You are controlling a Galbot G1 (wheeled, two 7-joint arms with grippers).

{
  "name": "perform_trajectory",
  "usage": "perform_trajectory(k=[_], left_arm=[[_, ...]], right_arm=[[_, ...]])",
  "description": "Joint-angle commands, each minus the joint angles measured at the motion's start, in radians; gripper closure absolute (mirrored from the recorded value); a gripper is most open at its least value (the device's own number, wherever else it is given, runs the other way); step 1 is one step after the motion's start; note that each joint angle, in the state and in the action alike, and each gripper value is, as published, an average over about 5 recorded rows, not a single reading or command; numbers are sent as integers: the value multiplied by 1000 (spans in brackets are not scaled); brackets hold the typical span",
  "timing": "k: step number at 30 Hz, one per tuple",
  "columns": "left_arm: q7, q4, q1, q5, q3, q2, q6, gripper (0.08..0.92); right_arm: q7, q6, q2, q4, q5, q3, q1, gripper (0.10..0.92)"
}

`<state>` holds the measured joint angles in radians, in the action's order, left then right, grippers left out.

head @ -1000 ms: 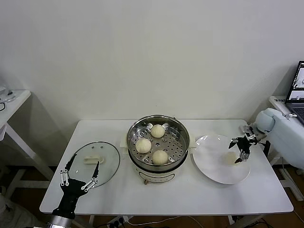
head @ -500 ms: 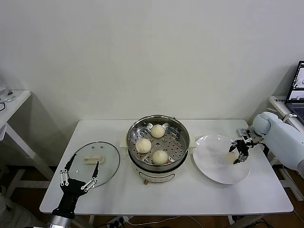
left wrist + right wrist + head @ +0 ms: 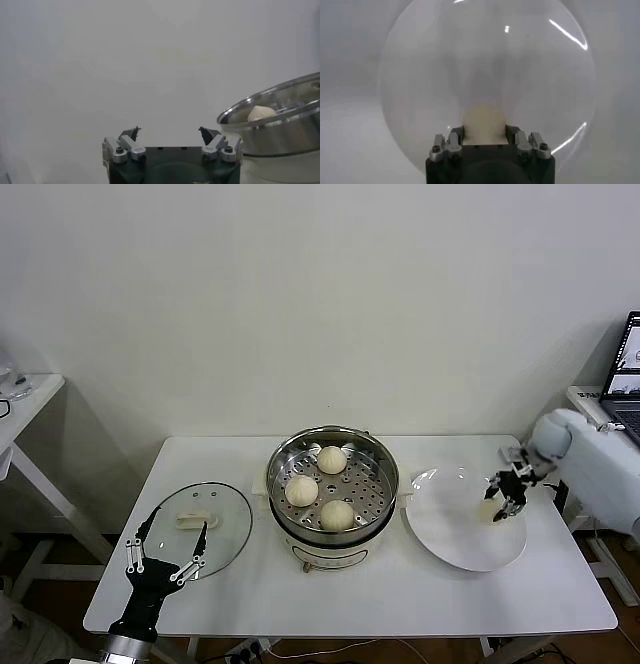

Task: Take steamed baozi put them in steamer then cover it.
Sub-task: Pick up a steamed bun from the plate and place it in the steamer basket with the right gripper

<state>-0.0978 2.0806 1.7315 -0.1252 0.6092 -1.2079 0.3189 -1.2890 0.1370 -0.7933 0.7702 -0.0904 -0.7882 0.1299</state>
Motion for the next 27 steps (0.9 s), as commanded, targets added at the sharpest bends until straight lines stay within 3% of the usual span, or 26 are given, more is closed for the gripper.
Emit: perform_trajectory(k=[1,6,10,18,27], left_arm=[[1,0,-4,0,-6,-2,-3,177],[1,0,-6,-2,-7,-3,-2,177],[0,2,-5,-4,-9,-5,-2,177],[-2,3,-6,-6,-8,-6,-2,177],[-5,5,-6,-4,1,-3,2,177]], right_arm=[[-159,-98,4,257,256,-309,383,425],[-147,-190,-76,377,481,-507,600,416],[-127,-220,-159,424,566,-563,667,414],[-63,-255,-280,477,610,-634,674,414],[12,-263,-370,404,554,-638,552,414]])
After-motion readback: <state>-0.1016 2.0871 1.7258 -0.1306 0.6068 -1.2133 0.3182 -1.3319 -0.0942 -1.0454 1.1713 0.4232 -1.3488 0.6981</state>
